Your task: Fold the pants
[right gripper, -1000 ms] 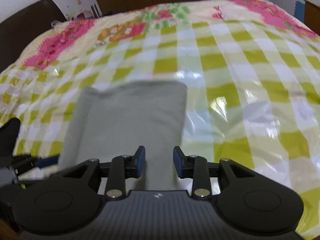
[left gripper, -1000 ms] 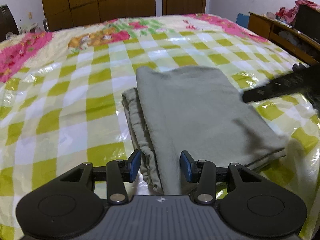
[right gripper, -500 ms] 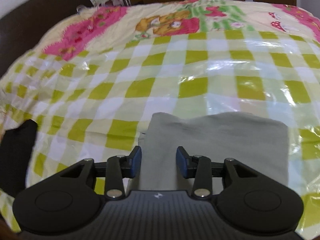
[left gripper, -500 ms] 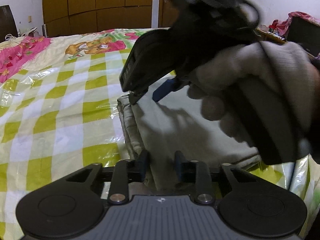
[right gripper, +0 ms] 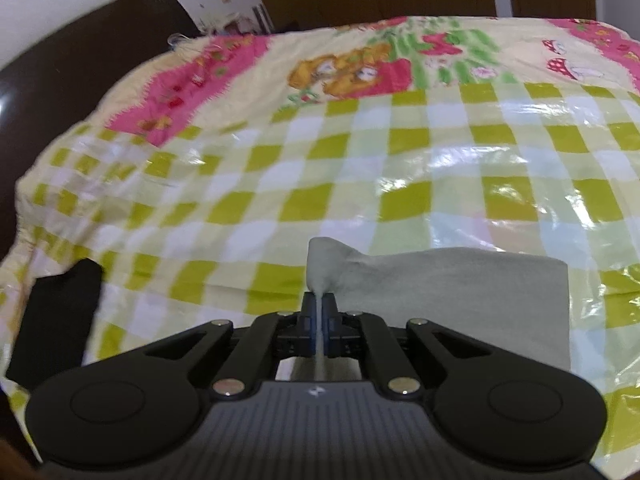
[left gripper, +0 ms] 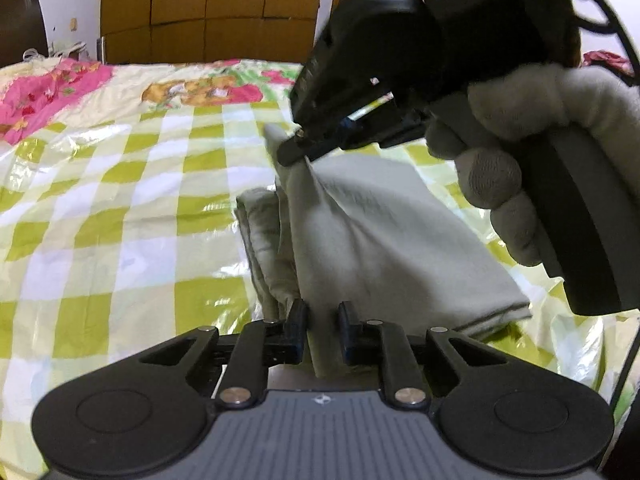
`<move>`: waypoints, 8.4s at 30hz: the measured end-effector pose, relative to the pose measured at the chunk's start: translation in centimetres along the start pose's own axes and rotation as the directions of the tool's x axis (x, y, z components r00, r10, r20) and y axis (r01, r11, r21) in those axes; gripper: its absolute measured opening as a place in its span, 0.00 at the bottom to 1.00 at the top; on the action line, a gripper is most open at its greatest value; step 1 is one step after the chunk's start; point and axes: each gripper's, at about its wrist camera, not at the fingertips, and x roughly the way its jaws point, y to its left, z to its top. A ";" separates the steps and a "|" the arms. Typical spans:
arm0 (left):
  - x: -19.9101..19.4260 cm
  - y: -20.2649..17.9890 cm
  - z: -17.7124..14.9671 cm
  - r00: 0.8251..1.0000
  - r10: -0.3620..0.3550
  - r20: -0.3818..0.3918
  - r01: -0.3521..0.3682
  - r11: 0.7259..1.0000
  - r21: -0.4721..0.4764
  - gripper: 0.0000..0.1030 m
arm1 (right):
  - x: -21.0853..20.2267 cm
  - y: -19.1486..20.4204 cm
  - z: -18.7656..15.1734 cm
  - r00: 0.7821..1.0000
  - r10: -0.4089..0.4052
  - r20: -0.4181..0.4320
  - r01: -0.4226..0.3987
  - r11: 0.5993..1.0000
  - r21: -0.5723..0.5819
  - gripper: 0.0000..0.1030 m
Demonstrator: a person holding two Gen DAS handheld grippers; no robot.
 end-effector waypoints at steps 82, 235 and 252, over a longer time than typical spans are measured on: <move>-0.3 -2.6 -1.6 0.981 0.131 -0.142 -0.123 0.990 0.064 0.37 | -8.1 -4.7 -15.3 1.000 -0.009 -0.011 0.010 1.000 0.020 0.28; -3.0 -3.4 -3.0 0.957 0.280 -0.079 -0.283 0.959 -0.019 1.00 | -8.5 -3.4 -17.3 0.984 -0.179 0.008 0.179 0.984 -0.009 0.34; -3.0 -3.5 -3.0 0.957 0.280 -0.080 -0.282 0.959 -0.020 1.00 | -8.5 -3.3 -17.4 0.983 -0.181 0.008 0.181 0.983 -0.009 0.34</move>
